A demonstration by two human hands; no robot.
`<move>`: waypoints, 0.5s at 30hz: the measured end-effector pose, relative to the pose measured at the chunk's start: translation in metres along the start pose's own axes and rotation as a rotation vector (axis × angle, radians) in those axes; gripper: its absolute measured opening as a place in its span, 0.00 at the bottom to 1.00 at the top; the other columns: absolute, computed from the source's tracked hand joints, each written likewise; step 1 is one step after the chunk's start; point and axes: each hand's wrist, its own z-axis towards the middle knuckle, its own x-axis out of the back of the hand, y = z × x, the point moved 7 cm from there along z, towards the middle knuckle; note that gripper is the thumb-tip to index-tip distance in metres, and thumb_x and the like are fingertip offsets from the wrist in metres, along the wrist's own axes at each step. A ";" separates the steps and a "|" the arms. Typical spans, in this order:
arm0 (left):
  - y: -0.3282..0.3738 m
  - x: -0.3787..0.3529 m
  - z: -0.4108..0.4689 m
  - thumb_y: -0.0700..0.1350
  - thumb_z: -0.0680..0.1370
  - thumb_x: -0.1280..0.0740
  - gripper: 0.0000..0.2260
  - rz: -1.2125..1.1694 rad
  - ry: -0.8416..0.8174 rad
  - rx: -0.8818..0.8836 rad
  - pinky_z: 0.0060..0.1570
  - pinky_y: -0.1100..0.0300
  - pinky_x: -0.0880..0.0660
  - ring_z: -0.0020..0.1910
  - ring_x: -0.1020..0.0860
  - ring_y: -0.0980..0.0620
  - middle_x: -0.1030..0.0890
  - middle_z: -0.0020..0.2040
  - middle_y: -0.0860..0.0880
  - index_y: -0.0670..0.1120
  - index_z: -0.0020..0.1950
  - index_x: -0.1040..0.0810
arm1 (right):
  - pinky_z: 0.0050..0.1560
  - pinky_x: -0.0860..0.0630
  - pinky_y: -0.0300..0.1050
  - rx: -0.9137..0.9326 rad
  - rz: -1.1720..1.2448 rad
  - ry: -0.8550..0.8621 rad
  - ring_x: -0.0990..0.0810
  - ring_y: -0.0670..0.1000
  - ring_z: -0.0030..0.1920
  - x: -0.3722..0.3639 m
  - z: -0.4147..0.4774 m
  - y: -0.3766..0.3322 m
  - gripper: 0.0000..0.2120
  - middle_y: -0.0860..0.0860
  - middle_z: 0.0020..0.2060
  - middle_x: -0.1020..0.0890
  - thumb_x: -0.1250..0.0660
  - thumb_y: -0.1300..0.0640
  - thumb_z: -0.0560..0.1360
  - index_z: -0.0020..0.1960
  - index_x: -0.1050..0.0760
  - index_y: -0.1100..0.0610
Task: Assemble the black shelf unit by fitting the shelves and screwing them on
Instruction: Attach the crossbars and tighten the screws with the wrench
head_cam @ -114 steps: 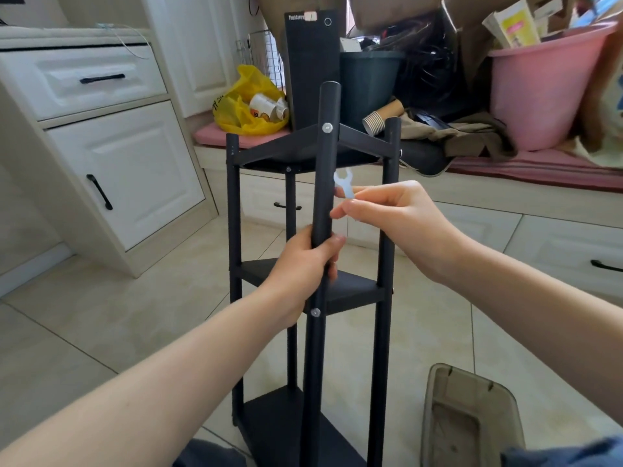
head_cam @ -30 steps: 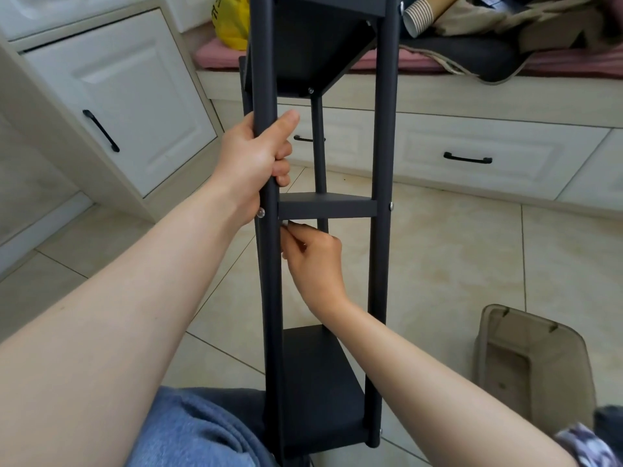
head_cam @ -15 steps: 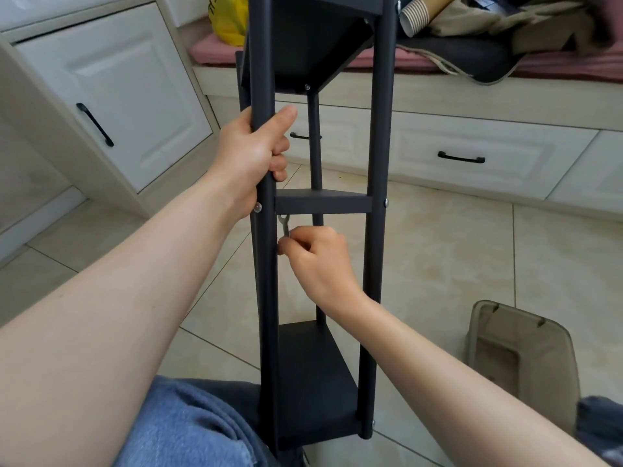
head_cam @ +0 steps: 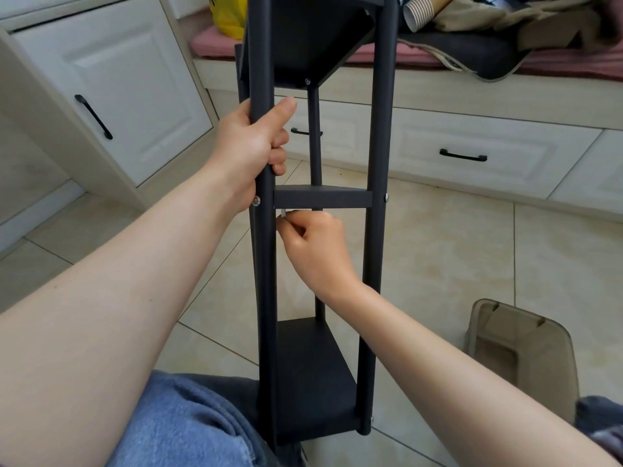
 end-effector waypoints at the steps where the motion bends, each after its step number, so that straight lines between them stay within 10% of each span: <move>1: 0.000 0.000 0.000 0.50 0.80 0.30 0.09 0.001 0.000 -0.001 0.28 0.64 0.32 0.25 0.36 0.57 0.33 0.29 0.55 0.49 0.49 0.28 | 0.27 0.33 0.36 0.013 -0.006 0.001 0.30 0.47 0.25 -0.001 0.000 0.000 0.20 0.46 0.22 0.29 0.35 0.61 0.79 0.28 0.29 0.58; 15: -0.001 0.000 0.001 0.50 0.80 0.29 0.10 -0.006 -0.001 -0.008 0.27 0.64 0.33 0.25 0.36 0.57 0.33 0.29 0.55 0.49 0.47 0.29 | 0.47 0.23 0.47 0.063 0.069 0.085 0.19 0.51 0.38 -0.020 0.010 0.012 0.10 0.55 0.36 0.16 0.36 0.61 0.81 0.47 0.17 0.63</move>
